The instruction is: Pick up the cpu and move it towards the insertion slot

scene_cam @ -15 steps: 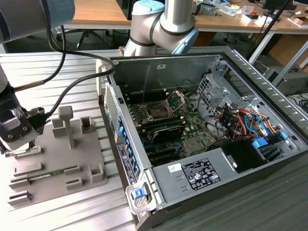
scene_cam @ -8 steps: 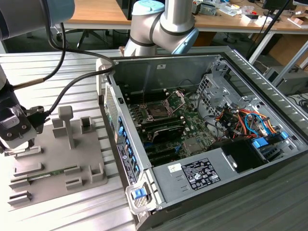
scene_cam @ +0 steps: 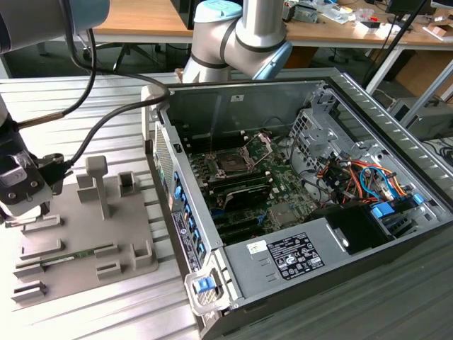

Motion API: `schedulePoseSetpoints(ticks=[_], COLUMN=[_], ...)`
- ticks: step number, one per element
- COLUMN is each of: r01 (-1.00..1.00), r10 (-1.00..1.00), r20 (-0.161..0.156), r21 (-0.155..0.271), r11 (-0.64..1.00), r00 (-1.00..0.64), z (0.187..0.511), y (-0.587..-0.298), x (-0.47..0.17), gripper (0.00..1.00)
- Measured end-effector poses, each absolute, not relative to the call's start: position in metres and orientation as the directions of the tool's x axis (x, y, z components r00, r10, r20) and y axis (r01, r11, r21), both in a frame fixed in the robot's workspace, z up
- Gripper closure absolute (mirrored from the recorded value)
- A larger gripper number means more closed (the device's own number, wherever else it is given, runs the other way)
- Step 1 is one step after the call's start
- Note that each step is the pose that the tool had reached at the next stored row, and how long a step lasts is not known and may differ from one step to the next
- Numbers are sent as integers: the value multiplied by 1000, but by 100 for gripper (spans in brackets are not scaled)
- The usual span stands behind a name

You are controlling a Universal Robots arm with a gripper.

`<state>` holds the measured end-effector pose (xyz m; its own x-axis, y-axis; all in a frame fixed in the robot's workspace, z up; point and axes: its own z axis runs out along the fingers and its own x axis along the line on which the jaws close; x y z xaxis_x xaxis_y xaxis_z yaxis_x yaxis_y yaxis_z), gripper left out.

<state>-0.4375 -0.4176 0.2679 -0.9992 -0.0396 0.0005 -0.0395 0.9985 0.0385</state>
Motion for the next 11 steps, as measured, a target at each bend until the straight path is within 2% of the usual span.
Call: schedulePoseSetpoints(ticks=[11], r01=[-40], r10=[-40], r20=[0], r21=[39], r11=[998], r00=[-999], z=[274], y=[-418], x=[-437], gripper=[45])
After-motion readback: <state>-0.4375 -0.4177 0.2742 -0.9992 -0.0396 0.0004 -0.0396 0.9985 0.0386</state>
